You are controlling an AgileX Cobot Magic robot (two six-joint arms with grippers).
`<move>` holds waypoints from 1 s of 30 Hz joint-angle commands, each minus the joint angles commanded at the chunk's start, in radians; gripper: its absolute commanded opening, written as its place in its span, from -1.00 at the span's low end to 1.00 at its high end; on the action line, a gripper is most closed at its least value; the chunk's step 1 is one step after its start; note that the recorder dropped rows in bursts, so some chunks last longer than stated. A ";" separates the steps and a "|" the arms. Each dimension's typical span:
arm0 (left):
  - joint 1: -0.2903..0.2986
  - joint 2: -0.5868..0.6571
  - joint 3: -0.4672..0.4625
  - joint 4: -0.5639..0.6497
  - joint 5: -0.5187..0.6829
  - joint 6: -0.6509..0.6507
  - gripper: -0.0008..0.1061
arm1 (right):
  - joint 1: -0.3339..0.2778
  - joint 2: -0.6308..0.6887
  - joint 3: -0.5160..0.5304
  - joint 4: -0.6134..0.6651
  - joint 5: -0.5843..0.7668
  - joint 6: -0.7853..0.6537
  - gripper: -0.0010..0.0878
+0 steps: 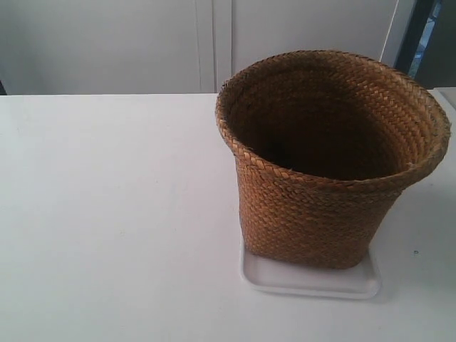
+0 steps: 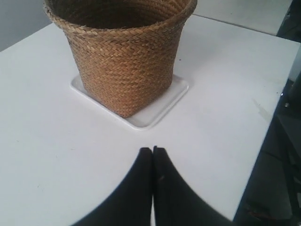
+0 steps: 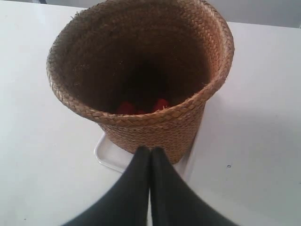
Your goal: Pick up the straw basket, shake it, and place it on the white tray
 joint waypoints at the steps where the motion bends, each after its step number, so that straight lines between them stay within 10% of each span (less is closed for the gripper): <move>1: 0.011 -0.008 0.006 0.008 -0.023 0.000 -0.99 | 0.000 0.000 0.000 0.000 0.000 0.000 -0.98; 7: 0.134 -0.141 0.108 0.041 -0.214 0.000 -0.99 | 0.000 0.000 0.000 0.000 0.000 0.000 -0.98; 18: 0.391 -0.324 0.211 0.061 -0.211 -0.109 -0.99 | 0.000 0.000 0.000 0.000 0.000 0.000 -0.98; 23: 0.396 -0.324 0.237 0.075 -0.209 -0.308 -0.99 | 0.000 0.000 0.000 0.000 -0.002 0.000 -0.98; 30: 0.427 -0.360 0.358 0.475 -0.225 -0.789 -0.99 | 0.000 -0.003 0.000 0.000 -0.002 0.000 -0.98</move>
